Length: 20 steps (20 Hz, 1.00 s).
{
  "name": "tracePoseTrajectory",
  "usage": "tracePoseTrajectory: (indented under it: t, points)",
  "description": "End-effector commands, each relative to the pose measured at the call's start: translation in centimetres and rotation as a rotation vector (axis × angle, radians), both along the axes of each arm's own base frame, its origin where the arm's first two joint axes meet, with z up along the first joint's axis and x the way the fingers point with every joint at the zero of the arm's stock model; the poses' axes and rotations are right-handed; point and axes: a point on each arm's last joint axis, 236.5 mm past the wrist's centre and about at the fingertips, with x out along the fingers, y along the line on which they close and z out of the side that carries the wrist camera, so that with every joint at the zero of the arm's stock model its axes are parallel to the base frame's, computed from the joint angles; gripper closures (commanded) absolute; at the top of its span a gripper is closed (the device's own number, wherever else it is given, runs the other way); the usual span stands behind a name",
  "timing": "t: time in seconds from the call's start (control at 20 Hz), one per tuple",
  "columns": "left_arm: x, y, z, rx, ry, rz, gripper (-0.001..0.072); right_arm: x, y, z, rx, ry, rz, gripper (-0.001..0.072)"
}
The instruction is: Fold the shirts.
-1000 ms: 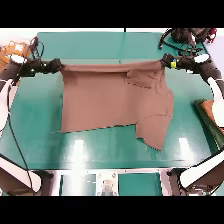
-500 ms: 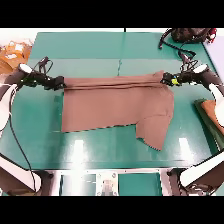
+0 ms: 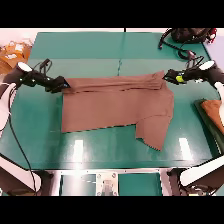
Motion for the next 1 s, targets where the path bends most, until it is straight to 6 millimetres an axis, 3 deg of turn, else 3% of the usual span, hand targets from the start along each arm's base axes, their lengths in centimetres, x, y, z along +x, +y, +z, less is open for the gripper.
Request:
tracePoseTrajectory:
  t: [0.0,0.05,0.1,0.2,0.25,0.4,0.5,0.65,0.7,0.75,0.8,0.85,0.95]
  points:
    - [-1.9,-1.1,3.9,-0.045,0.08,-0.092,0.017,-2.0,-0.9,3.0,0.041,0.035,-0.018,0.0639]
    - [-2.6,-1.0,5.0,-0.041,0.105,-0.117,0.0171,-3.3,-1.2,3.5,0.056,0.065,-0.009,0.0694]
    - [-3.3,-1.2,6.0,-0.047,0.137,-0.135,0.0192,-4.5,-1.3,4.0,0.076,0.097,-0.013,0.0694]
    - [-5.5,-1.5,7.4,-0.063,0.205,-0.202,0.0636,-7.1,-1.5,4.5,0.1,0.136,-0.036,0.0695]
    - [-6.7,-1.6,7.7,-0.07,0.243,-0.223,0.0683,-8.5,-1.5,4.7,0.105,0.148,-0.05,0.0695]
    - [-8.9,-1.0,8.8,-0.024,0.274,-0.189,0.0684,-14.5,-2.6,4.5,0.086,0.201,-0.125,0.0695]
    - [-11.6,-0.5,9.1,0.034,0.251,-0.143,0.0684,-19.3,-3.7,3.4,0.069,0.257,-0.214,0.0695]
    - [-16.4,0.1,8.2,0.102,0.151,0.026,0.0684,-25.9,-3.0,0.6,0.105,0.339,-0.337,0.0683]
    - [-18.0,0.3,7.6,0.111,0.129,0.095,0.0682,-27.3,-2.3,-0.6,0.114,0.359,-0.351,0.0547]
    - [-19.8,0.2,6.7,0.109,0.117,0.144,0.0605,-28.4,-1.6,-1.8,0.124,0.379,-0.357,0.0398]
    - [-21.4,0.0,5.7,0.1,0.125,0.19,0.024,-29.3,-0.8,-3.0,0.142,0.405,-0.361,0.0326]
    - [-23.3,-0.3,4.4,0.084,0.159,0.23,0.0018,-30.0,-0.2,-4.0,0.158,0.425,-0.37,0.0309]
    - [-26.8,-1.3,1.8,0.05,0.251,0.251,0.0019,-30.5,0.7,-5.6,0.177,0.431,-0.385,0.0301]
